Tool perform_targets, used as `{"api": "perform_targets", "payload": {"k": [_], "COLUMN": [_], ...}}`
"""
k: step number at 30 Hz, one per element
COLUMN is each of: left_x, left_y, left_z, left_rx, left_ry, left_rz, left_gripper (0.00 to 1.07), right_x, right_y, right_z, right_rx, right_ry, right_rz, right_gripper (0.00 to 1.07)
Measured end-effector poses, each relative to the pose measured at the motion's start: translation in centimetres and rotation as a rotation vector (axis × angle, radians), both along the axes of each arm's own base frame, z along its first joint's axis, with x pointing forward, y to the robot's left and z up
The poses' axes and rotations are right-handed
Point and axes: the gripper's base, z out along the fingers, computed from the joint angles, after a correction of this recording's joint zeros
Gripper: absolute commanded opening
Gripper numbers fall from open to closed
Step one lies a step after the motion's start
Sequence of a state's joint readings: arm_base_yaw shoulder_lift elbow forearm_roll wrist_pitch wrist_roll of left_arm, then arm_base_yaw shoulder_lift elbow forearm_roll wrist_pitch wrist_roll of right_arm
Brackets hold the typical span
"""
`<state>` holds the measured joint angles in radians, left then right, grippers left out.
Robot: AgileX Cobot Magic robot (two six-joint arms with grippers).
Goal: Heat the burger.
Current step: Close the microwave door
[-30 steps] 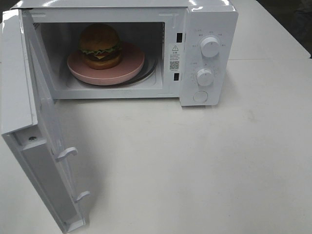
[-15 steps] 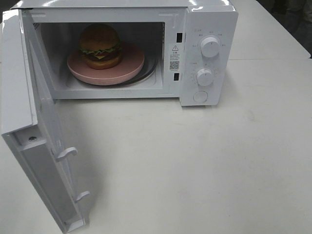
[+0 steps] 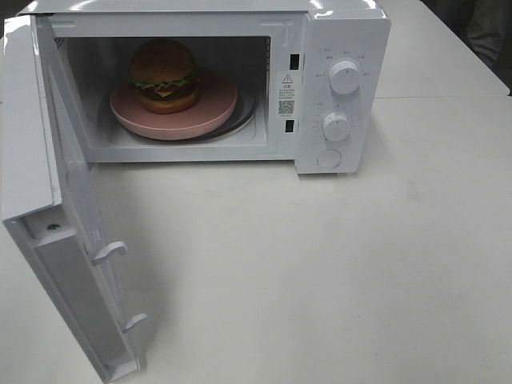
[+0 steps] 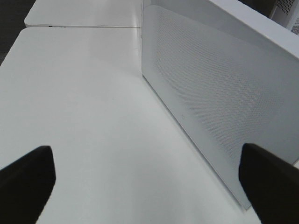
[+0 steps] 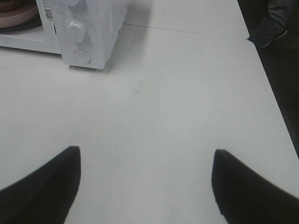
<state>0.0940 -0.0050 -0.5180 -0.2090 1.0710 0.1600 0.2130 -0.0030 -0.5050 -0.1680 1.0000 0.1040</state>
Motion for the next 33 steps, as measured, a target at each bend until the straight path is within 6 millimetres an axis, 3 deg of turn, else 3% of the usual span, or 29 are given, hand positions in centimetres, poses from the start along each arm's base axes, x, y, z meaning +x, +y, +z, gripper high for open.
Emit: {"api": "perform_targets", "payload": {"k": [7,9,11,12,14,15,16,17,18,20,22,24,33], "left_x": [0.0,0.1,0.9,0.9,2.2,2.2,2.5,2.5,3.2,3.6,5.2,5.6,9.0], "left_y": [0.0,0.0,0.1,0.1,0.3,0.3,0.3,0.3,0.4,0.5,0.7,0.8,1.4], "left_z": [0.6,0.7,1.0,1.0,1.3,1.3,1.3,1.3,1.5,1.6,1.9,2.0,0.7], "left_rx": [0.0,-0.001,-0.006,-0.006,-0.012,-0.012,-0.014,-0.014,-0.017,-0.019,-0.025,-0.026,-0.037], "left_ry": [-0.031,-0.032,-0.021,-0.021,0.011,0.011,0.019,0.019,0.022,0.021,0.022,0.022,0.01], "left_rz": [0.004,0.005,0.01,0.01,0.017,0.017,0.019,0.019,0.024,0.028,0.041,0.045,0.088], "left_gripper": [0.96,0.9,0.77,0.77,0.61,0.61,0.49,0.49,0.39,0.33,0.04,0.0,0.0], "right_x": [0.0,0.0,0.0,0.0,0.0,0.0,0.0,0.0,0.0,0.0,0.0,0.0,0.0], "right_y": [0.0,0.0,0.0,0.0,0.0,0.0,0.0,0.0,0.0,0.0,0.0,0.0,0.0], "right_z": [0.0,0.0,0.0,0.0,0.0,0.0,0.0,0.0,0.0,0.0,0.0,0.0,0.0], "right_rx": [0.0,0.0,0.0,0.0,0.0,0.0,0.0,0.0,0.0,0.0,0.0,0.0,0.0], "right_ry": [0.0,0.0,0.0,0.0,0.0,0.0,0.0,0.0,0.0,0.0,0.0,0.0,0.0], "right_rz": [0.0,0.0,0.0,0.0,0.0,0.0,0.0,0.0,0.0,0.0,0.0,0.0,0.0], "right_gripper": [0.75,0.75,0.75,0.75,0.75,0.75,0.75,0.75,0.75,0.75,0.75,0.75,0.75]}}
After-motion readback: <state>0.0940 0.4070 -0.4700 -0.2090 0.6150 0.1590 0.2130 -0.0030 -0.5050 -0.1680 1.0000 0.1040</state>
